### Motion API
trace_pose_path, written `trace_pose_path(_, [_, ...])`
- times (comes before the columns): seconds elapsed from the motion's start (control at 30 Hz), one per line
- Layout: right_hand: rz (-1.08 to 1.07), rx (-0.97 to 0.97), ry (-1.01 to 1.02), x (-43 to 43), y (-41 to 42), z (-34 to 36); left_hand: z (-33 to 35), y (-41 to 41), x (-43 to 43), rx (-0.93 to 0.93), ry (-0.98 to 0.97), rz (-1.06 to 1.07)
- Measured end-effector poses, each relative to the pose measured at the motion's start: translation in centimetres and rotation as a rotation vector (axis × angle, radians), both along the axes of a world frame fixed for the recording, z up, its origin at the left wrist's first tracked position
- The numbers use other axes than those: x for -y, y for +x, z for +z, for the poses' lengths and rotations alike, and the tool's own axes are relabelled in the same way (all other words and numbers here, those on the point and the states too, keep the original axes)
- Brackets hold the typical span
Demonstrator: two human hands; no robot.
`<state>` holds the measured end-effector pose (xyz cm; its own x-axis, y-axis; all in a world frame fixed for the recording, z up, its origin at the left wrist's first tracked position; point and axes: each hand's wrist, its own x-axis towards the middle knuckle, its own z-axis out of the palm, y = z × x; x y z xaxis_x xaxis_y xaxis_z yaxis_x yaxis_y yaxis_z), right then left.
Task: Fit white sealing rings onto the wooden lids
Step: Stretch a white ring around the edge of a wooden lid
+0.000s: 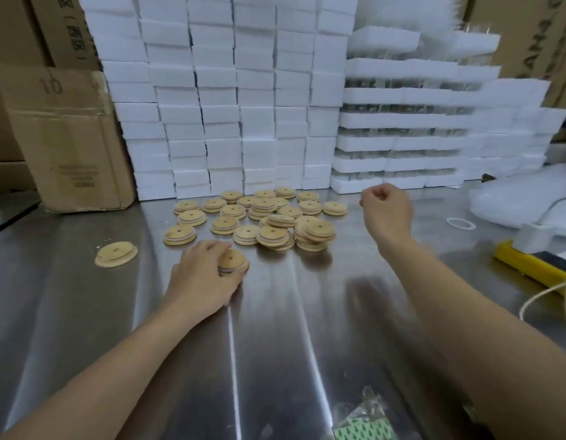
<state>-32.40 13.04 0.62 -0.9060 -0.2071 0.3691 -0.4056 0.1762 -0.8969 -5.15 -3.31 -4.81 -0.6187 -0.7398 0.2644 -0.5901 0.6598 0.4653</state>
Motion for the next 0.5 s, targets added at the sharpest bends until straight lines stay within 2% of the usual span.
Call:
trace_pose_path(0.07, [-0.107,-0.012,0.251,-1.7,-4.4,-0.3,0.2,-1.1,0.3,-0.047,0.020,0.062])
trace_pose_path(0.17, [-0.181,-0.109,0.700,-4.4,-10.4,-1.7,0.0,-1.9,0.4,-0.051,-0.082,0.071])
trace_pose_path(0.3, [-0.312,-0.158,1.113,-7.3,-15.6,-3.2,-0.2,-2.1,0.7,-0.039,-0.162,0.041])
trace_pose_path(0.4, [-0.343,-0.194,1.279,-8.0,-17.5,-3.1,-0.4,-2.2,0.8,-0.021,-0.210,0.018])
trace_pose_path(0.5, [-0.380,-0.201,1.306,-8.2,-18.5,-2.8,-0.5,-2.1,0.9,-0.038,-0.217,0.005])
